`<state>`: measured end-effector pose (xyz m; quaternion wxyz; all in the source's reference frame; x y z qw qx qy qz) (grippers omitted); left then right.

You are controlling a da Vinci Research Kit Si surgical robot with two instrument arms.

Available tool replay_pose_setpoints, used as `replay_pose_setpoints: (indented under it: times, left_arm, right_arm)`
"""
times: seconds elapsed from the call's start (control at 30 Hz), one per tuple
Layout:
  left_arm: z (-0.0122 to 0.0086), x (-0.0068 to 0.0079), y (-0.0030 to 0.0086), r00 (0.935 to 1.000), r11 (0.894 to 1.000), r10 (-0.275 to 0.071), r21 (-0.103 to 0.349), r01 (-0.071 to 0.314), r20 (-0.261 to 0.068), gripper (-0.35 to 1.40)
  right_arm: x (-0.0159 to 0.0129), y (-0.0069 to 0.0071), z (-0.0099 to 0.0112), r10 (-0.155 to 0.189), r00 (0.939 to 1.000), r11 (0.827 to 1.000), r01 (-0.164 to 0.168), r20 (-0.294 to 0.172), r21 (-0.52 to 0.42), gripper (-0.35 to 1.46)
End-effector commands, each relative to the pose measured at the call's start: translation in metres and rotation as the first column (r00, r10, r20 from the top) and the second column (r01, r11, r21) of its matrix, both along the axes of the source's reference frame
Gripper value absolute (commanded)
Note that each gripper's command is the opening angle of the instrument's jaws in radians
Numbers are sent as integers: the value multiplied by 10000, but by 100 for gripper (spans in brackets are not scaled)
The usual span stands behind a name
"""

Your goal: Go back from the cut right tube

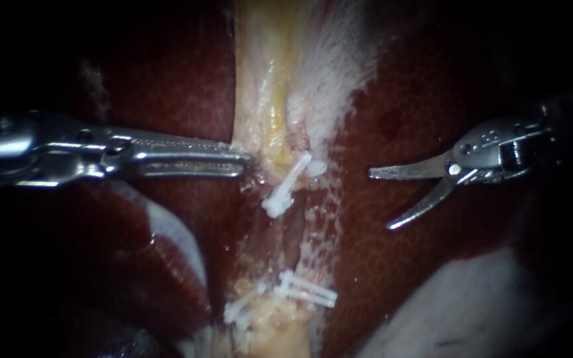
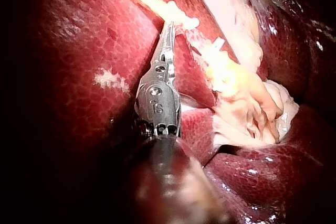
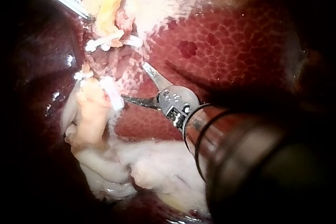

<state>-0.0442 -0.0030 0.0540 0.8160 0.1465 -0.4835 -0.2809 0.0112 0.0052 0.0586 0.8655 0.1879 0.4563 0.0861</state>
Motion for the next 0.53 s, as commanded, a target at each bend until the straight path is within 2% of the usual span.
replay_pose_setpoints:
  times: [0.03,0.53]
  left_arm:
    - [0,0,0,10000,10000,-1,5,1,6,-35]
    - [0,0,0,10000,10000,25,5,-25,21,-35]
  right_arm:
    - [0,0,0,1,10000,10000,-1,3,-1,143]
    - [0,-4,0,-47,10000,10000,47,-18,16,143]
